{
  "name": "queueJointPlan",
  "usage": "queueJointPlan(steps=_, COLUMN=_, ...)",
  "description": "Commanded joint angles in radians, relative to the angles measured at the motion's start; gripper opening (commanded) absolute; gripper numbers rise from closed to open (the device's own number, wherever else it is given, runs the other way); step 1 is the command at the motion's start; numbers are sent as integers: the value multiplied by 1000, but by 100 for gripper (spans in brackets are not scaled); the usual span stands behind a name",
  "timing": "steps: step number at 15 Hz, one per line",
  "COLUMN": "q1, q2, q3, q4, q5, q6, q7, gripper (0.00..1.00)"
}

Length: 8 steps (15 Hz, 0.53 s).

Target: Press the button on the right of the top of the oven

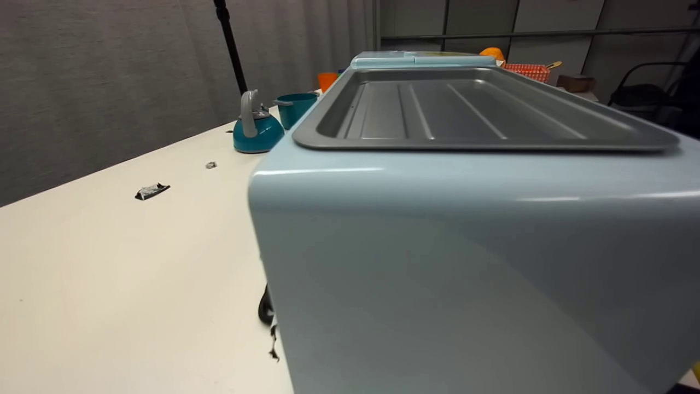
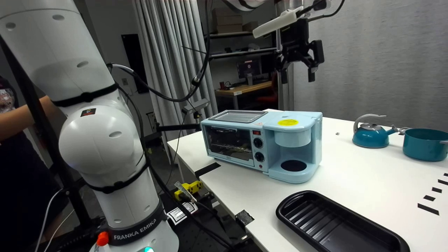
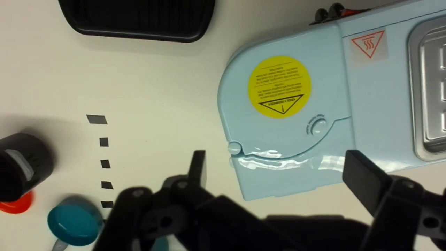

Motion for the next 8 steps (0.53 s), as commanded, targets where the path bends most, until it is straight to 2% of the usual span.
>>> queueJointPlan(steps=1, q1=-8, q2=7, q3=-7, q4=-1, q5=0, q6=2, q7=-8, gripper=100)
queueJointPlan(steps=8, q1=-1, q2=13, q3=3, q4=-19, q5=2, q6=23, q7=-17, gripper=100)
